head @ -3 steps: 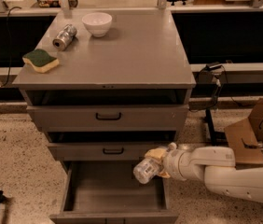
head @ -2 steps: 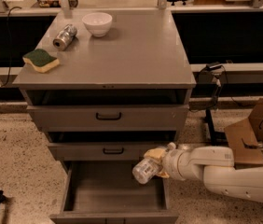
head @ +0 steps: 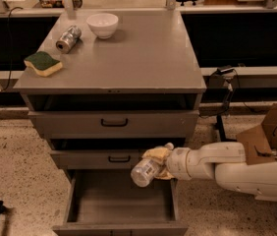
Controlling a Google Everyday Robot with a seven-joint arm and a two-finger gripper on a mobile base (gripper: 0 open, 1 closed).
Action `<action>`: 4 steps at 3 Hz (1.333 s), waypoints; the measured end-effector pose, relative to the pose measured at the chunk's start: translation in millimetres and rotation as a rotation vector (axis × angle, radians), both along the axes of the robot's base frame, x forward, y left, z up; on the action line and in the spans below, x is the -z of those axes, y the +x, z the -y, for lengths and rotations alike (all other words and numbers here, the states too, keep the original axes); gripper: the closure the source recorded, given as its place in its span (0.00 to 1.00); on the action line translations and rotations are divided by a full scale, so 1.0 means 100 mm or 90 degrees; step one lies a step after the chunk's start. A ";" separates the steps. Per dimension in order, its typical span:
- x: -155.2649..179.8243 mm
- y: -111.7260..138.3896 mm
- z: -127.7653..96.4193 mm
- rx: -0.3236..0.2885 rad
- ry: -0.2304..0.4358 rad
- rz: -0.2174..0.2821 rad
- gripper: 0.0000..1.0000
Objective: Pick blue plastic bottle from bottom drawer and place on counter
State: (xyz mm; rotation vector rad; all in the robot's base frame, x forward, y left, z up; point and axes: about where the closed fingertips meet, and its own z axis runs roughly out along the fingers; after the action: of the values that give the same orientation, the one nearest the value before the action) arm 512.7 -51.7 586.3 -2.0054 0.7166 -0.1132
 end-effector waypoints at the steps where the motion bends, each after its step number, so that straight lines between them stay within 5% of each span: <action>1: -0.41 -0.11 -0.32 -0.068 0.039 0.000 1.00; 2: -0.73 -0.28 -0.49 -0.119 0.055 0.023 1.00; 3: -1.20 -0.37 -0.53 -0.146 0.044 0.079 1.00; 4: -1.87 -0.31 -0.35 -0.127 0.008 0.149 1.00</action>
Offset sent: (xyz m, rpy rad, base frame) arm -0.0522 0.0670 0.1156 0.1166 -0.0882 0.2870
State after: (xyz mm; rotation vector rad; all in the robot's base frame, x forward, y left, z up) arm 482.2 -16.6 772.9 -1.9987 0.3662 -0.2212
